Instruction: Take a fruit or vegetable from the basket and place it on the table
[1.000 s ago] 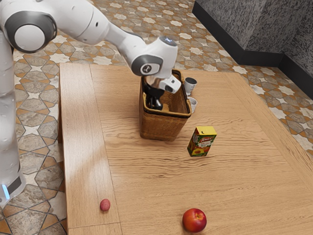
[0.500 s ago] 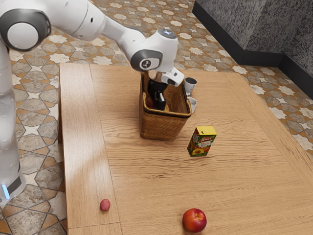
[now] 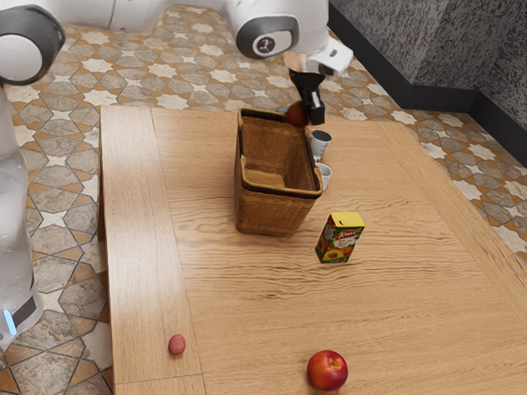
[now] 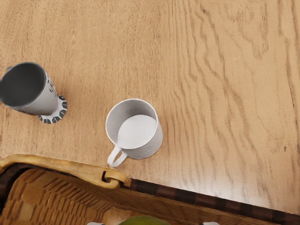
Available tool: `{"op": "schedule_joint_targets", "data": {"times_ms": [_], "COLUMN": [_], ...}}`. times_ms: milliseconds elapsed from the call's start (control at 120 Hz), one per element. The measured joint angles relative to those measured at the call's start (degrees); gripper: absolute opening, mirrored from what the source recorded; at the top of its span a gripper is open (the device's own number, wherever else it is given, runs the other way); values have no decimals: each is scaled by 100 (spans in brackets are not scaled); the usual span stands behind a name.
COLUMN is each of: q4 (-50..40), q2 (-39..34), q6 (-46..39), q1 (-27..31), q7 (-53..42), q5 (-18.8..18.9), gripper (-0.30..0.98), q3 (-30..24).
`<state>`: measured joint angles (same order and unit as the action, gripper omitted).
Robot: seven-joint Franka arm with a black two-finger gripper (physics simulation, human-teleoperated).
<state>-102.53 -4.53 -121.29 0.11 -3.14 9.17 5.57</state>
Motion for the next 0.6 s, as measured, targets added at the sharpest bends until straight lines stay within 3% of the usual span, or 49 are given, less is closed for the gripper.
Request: {"op": "schedule_joint_targets", "data": {"times_ms": [142,258,400,508,600], "q4": [1755,2880,2925,2589,1880], "q2": [877,1703,1838,1640,956], "q6": [190,159,83,53,132], "q1": [-188,-556,-560,-562,-507], "q7": [-13,-54,-119,-54,723], "q5": [505,725,744,747,602], "gripper": [19,19,50,60,64], "q3": [-696,-870,-815,-562,-413]}}
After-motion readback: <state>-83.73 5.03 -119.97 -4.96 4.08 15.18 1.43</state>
